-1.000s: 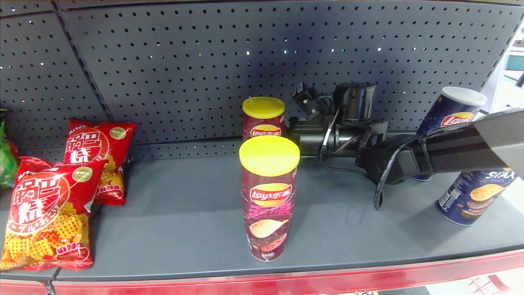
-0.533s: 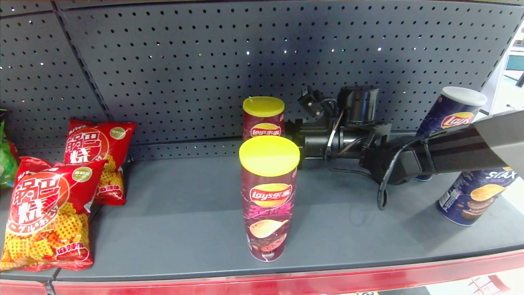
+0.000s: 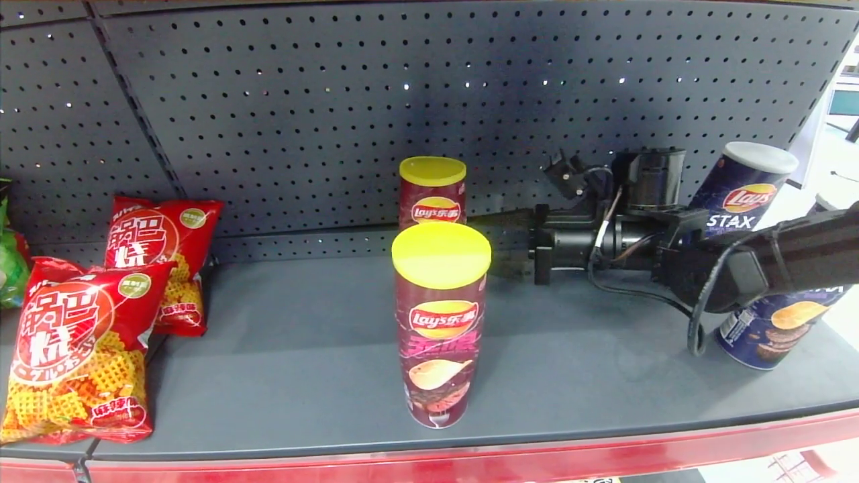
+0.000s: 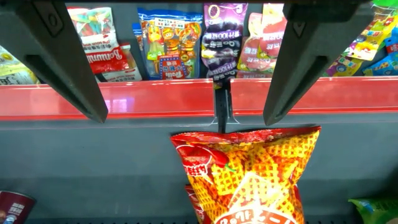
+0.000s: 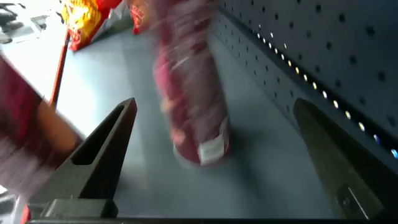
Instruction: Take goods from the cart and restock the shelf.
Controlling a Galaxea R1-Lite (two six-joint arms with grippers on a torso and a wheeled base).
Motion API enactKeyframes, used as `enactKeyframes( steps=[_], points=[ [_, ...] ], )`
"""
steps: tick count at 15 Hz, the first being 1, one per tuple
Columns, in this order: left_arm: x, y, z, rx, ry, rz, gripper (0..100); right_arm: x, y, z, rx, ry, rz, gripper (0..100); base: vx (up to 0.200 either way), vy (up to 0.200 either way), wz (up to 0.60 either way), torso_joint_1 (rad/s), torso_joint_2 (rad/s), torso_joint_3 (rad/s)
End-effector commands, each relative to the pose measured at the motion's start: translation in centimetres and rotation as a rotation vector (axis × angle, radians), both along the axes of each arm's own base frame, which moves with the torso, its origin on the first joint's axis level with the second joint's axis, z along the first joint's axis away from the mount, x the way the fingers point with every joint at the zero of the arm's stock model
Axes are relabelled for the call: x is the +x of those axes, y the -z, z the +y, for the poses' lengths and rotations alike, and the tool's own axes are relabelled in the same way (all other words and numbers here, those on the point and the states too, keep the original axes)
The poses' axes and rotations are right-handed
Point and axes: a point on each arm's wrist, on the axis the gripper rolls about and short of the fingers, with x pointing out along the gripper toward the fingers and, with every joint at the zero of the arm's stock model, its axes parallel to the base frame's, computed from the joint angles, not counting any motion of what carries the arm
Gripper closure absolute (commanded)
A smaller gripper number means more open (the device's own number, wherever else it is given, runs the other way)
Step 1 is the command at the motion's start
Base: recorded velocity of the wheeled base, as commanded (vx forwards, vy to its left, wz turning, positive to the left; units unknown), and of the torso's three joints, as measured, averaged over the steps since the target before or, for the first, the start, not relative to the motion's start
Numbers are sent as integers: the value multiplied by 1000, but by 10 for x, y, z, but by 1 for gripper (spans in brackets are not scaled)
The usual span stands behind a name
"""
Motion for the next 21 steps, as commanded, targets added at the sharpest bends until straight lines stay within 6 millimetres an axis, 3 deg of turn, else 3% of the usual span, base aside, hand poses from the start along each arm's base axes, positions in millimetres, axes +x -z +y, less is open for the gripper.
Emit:
enactKeyframes(
  steps=[1, 6, 10, 14, 21],
  points=[
    [0, 0, 0, -1, 0, 2, 0, -17, -6, -22, -7, 14, -17, 0, 0, 0, 0, 0, 0, 0],
    [0, 0, 0, -1, 0, 2, 0, -51, -7, -40, -22, -3, -19, 0, 0, 0, 0, 0, 0, 0],
    [0, 0, 0, -1, 0, 3, 0, -84, -6, -39, -31, -45, -13, 0, 0, 0, 0, 0, 0, 0],
    [0, 0, 0, -1, 0, 2, 0, -101, -9, -22, -32, -112, -30, 0, 0, 0, 0, 0, 0, 0],
    [0, 0, 0, -1, 0, 2, 0, -103, -8, 25, -39, -195, -36, 0, 0, 0, 0, 0, 0, 0]
  ],
)
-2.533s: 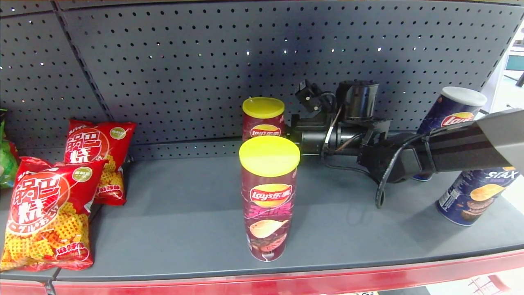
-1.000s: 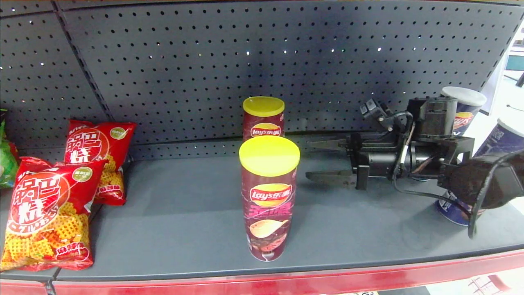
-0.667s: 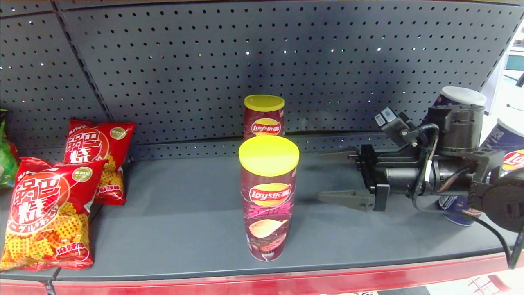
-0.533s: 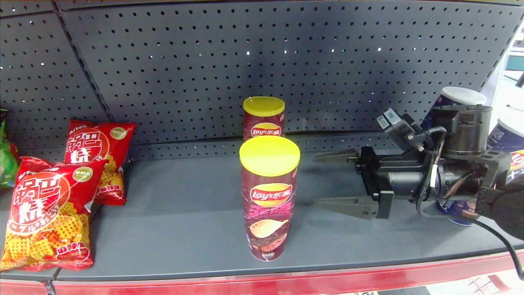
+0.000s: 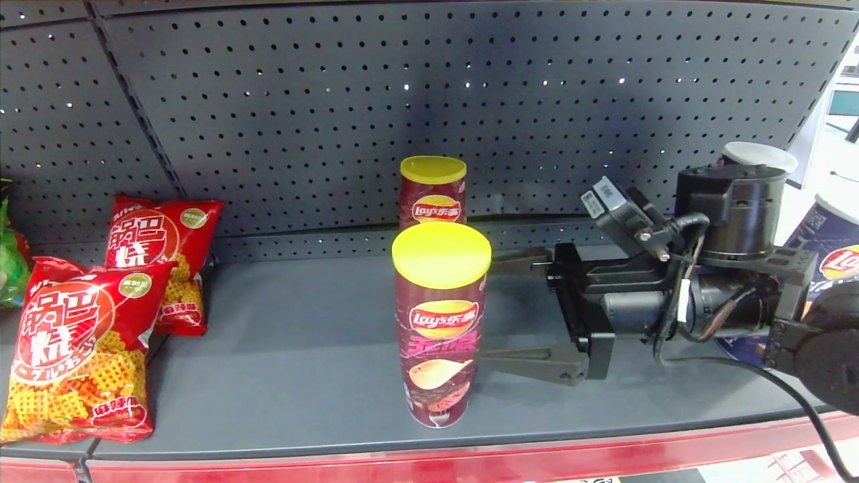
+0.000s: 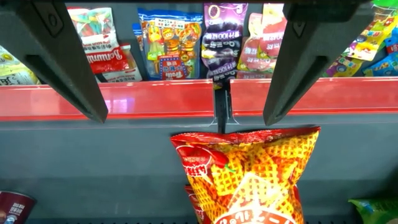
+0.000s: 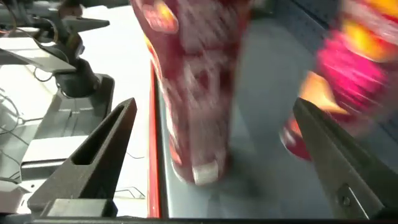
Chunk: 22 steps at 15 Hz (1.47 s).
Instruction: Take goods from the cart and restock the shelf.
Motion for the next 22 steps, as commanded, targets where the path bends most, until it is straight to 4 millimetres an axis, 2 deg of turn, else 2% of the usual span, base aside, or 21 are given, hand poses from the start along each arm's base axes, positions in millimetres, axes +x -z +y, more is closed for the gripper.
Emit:
enactKeyframes(
  steps=[1, 3, 7, 8, 16, 22],
  points=[
    [0, 0, 0, 0, 0, 1, 0, 4, 5, 16, -6, -34, 10, 0, 0, 0, 0, 0, 0, 0],
    [0, 0, 0, 0, 0, 1, 0, 4, 2, 32, 2, -73, -2, 0, 0, 0, 0, 0, 0, 0],
    [0, 0, 0, 0, 0, 3, 0, -2, 5, 43, -2, -108, 10, 0, 0, 0, 0, 0, 0, 0],
    [0, 0, 0, 0, 0, 1, 0, -1, 6, 43, -4, -107, 13, 100, 0, 0, 0, 0, 0, 0],
    [0, 0, 0, 0, 0, 1, 0, 1, 6, 43, -4, -99, 11, 100, 0, 0, 0, 0, 0, 0],
    [0, 0, 0, 0, 0, 1, 0, 9, 2, 42, 7, -82, -2, 100, 0, 0, 0, 0, 0, 0]
  ],
)
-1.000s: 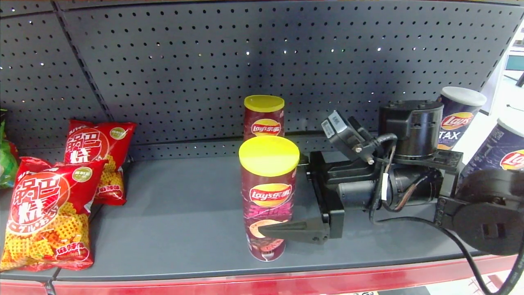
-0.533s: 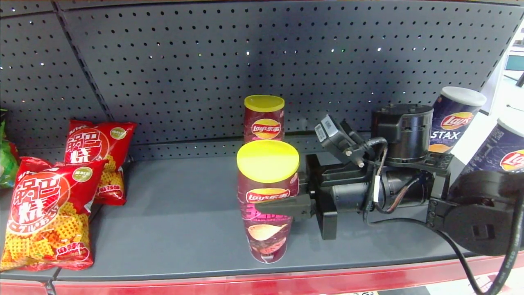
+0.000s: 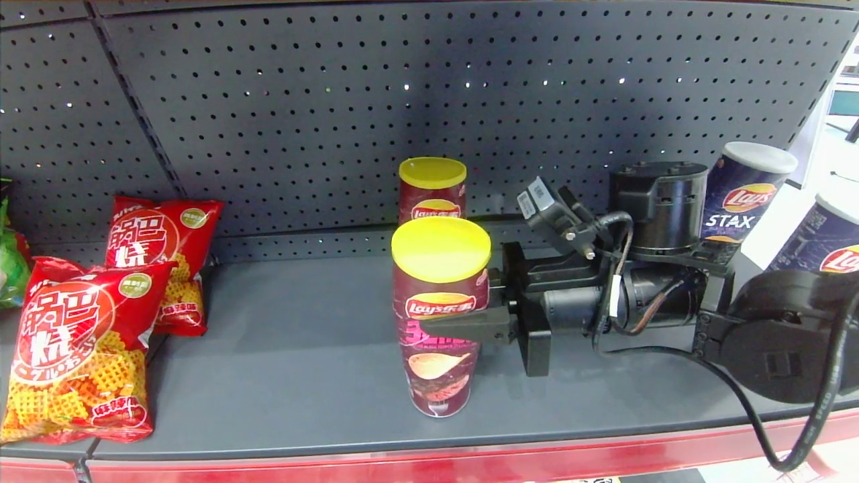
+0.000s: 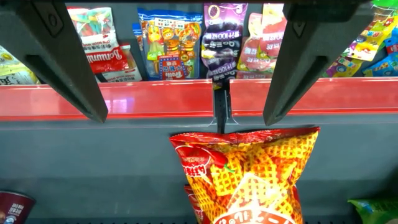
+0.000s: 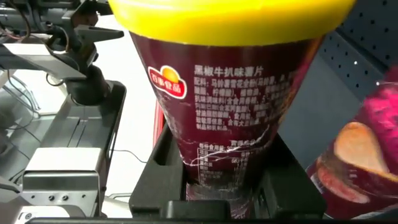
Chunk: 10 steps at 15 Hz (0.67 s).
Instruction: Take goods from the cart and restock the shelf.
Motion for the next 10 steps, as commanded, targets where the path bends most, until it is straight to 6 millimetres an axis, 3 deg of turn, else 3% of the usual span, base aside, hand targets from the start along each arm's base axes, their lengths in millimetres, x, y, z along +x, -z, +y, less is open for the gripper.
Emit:
enactKeyframes(
  steps=[1, 10],
  points=[
    [0, 0, 0, -1, 0, 2, 0, 1, 1, 1, -2, -1, 2, 100, 0, 0, 0, 0, 0, 0],
    [0, 0, 0, -1, 0, 2, 0, 3, 10, 3, -20, 5, 22, 100, 0, 0, 0, 0, 0, 0]
  ],
)
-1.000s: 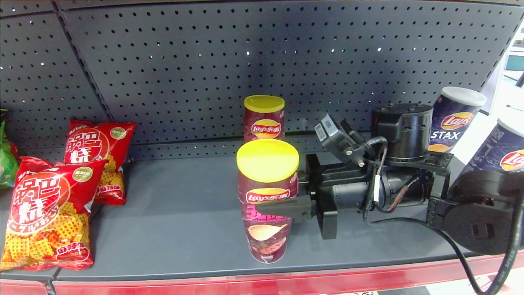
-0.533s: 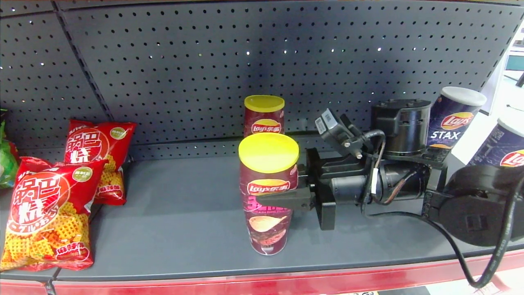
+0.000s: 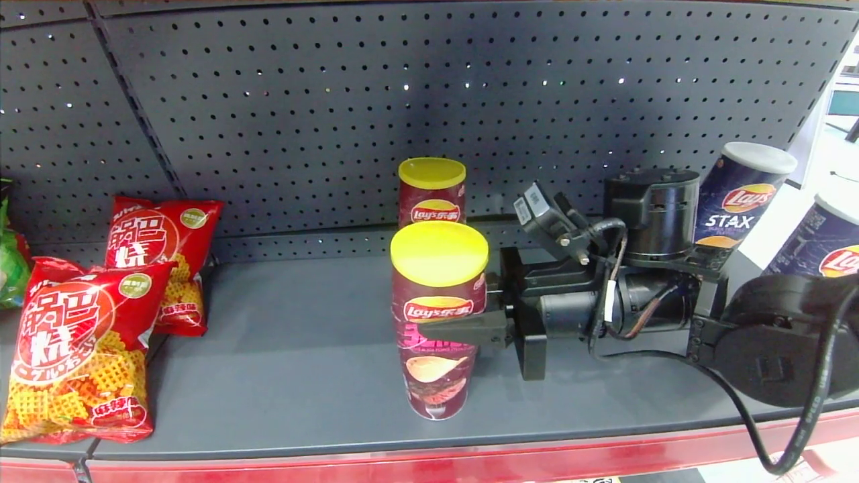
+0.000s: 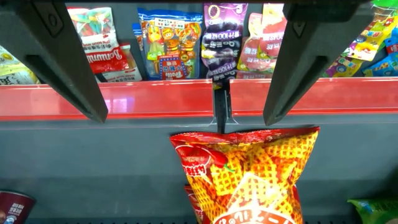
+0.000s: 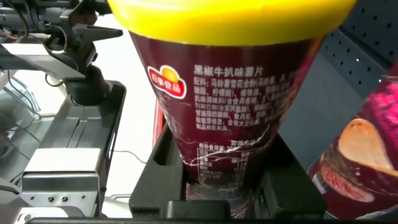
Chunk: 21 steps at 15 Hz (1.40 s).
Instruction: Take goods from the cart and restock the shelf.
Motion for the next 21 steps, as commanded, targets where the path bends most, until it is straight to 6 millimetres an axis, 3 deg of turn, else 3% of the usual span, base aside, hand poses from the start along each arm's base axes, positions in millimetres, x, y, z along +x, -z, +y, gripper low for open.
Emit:
enactKeyframes(
  steps=[1, 2, 9, 14, 19, 21],
  points=[
    [0, 0, 0, -1, 0, 2, 0, 1, 4, 1, -9, 0, 11, 100, 0, 0, 0, 0, 0, 0],
    [0, 0, 0, -1, 0, 2, 0, 1, 4, 1, -10, 0, 12, 0, 0, 0, 0, 0, 0, 0],
    [0, 0, 0, -1, 0, 2, 0, 4, 6, -8, -15, 23, 19, 0, 0, 0, 0, 0, 0, 0],
    [0, 0, 0, -1, 0, 2, 0, -13, -1, -72, -13, 166, 20, 0, 0, 0, 0, 0, 0, 0],
    [0, 0, 0, -1, 0, 3, 0, -73, -9, -125, 10, 288, -30, 0, 0, 0, 0, 0, 0, 0],
    [0, 0, 0, -1, 0, 2, 0, -111, -10, -155, 41, 390, -100, 0, 0, 0, 0, 0, 0, 0]
  ],
)
